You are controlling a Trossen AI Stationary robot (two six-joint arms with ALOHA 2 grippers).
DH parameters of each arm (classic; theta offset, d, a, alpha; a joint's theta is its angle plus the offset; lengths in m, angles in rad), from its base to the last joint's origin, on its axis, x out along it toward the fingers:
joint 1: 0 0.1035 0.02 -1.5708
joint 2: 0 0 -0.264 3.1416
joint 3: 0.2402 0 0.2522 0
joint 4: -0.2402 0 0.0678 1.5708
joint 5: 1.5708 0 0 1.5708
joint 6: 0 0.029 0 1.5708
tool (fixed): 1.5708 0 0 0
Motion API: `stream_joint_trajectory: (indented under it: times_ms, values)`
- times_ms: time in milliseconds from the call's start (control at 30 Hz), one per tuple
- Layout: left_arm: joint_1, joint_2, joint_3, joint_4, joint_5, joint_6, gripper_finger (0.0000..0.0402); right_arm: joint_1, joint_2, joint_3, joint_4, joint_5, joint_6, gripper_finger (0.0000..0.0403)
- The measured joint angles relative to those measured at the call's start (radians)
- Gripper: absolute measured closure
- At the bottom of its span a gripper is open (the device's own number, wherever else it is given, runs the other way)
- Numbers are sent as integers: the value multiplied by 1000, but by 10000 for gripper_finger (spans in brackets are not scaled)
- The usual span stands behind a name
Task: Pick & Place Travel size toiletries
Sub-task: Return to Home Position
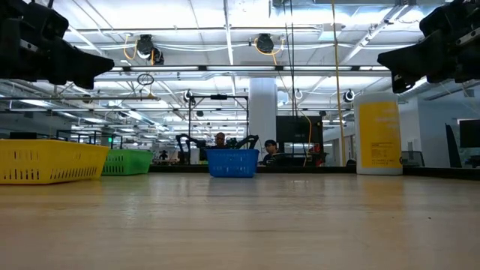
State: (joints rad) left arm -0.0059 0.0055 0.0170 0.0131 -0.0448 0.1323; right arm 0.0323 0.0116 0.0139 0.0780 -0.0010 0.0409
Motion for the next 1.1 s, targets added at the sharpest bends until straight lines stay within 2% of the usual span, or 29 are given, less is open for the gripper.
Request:
stream_joint_trajectory:
  times_ms: [1100]
  values:
    - [-1,2,-4,49,-8,-10,394,0,0,0,0,0,0,403]
